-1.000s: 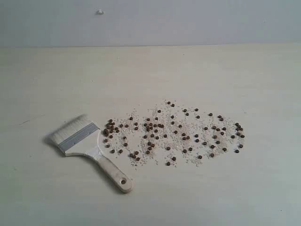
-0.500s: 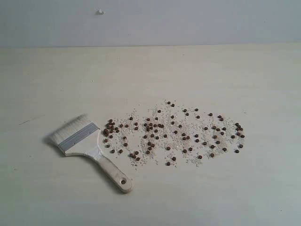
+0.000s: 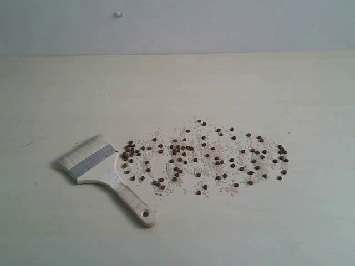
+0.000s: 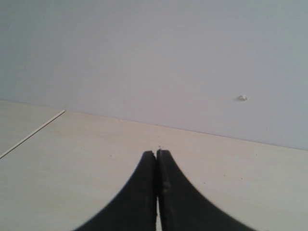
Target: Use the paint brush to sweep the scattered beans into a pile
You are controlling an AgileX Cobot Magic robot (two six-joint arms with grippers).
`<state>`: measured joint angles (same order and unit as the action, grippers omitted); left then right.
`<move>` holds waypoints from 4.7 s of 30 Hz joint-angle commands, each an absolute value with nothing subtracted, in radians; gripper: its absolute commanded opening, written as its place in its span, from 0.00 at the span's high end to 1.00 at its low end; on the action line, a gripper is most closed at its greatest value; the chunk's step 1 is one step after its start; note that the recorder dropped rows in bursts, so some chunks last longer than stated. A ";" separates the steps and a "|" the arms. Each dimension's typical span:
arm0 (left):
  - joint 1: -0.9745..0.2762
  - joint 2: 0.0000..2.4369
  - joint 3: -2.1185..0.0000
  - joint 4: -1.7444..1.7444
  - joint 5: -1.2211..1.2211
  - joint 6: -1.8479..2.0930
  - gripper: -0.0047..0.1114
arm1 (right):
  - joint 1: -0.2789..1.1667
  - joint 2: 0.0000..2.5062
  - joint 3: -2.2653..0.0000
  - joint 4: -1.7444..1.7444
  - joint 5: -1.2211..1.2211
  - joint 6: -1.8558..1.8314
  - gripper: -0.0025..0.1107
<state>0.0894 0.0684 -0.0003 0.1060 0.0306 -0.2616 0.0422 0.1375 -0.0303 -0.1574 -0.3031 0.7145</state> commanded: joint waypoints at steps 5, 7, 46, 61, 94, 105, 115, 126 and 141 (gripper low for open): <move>0.090 0.065 0.000 0.101 0.028 -0.261 0.96 | 0.046 0.287 -0.166 -0.376 -0.399 0.767 0.98; 0.090 0.065 0.000 0.101 0.028 -0.261 0.96 | 0.046 0.302 -0.170 -0.378 -0.401 0.855 0.98; 0.090 0.065 0.000 0.101 0.028 -0.261 0.96 | 0.046 1.381 -0.663 -1.257 -0.021 1.336 0.98; 0.090 0.065 0.000 0.101 0.028 -0.261 0.96 | 0.046 1.520 -0.805 -1.136 0.374 1.037 0.98; 0.090 0.065 0.000 0.101 0.028 -0.261 0.96 | 0.774 1.768 -1.189 0.422 0.629 -0.443 0.67; 0.090 0.065 0.000 0.101 0.028 -0.261 0.96 | 0.862 2.031 -1.452 0.194 0.796 -0.208 0.57; 0.090 0.065 0.000 0.101 0.028 -0.261 0.96 | 0.931 2.145 -1.596 0.142 0.848 -0.197 0.51; 0.090 0.065 0.000 0.101 0.028 -0.261 0.96 | 0.931 2.263 -1.725 0.119 0.937 -0.146 0.51; 0.090 0.065 0.000 0.101 0.028 -0.261 0.96 | 0.931 2.338 -1.744 0.114 0.936 -0.128 0.51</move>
<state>0.0894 0.0684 -0.0003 0.1060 0.0306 -0.2616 0.9289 2.3226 -1.7371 0.1236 0.9364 -0.1339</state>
